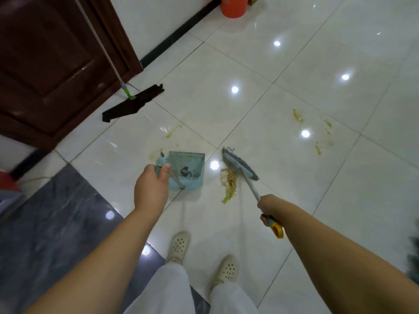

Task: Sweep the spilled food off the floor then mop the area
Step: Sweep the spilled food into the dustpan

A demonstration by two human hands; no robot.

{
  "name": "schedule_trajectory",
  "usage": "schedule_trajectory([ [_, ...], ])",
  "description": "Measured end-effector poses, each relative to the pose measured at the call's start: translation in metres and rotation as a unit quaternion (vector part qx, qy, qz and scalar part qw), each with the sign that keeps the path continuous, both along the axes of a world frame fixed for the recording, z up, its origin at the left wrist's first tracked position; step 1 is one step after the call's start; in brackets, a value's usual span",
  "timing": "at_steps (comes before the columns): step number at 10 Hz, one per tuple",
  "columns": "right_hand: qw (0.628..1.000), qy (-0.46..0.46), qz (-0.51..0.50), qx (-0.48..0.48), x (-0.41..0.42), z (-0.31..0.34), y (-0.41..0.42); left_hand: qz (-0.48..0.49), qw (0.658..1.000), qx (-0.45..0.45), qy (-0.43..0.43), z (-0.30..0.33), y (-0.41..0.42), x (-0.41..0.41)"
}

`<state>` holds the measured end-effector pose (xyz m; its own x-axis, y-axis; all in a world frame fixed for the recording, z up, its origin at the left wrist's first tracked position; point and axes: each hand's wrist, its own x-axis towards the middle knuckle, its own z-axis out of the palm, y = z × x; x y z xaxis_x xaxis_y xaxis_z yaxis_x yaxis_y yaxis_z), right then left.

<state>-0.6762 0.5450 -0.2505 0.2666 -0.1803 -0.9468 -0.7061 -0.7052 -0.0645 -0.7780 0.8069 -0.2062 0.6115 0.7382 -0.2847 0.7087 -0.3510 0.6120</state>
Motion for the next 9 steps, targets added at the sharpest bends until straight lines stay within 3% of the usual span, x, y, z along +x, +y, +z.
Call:
schedule_trajectory([
  [2,0.991,-0.031,0.123,0.04,-0.017,0.01,-0.045,0.011,1.0,-0.002,0.011,-0.003,-0.031,-0.021],
  [3,0.981,-0.03,0.189,-0.01,-0.029,0.012,-0.063,0.015,1.0,0.007,0.015,-0.003,-0.045,-0.028],
  [5,0.977,0.011,0.194,-0.092,-0.056,0.011,-0.09,0.017,0.999,0.026,0.017,0.0,-0.062,-0.039],
  [9,0.98,0.004,0.167,-0.109,-0.057,0.024,-0.131,0.022,0.999,-0.01,-0.039,0.009,-0.078,-0.058],
])
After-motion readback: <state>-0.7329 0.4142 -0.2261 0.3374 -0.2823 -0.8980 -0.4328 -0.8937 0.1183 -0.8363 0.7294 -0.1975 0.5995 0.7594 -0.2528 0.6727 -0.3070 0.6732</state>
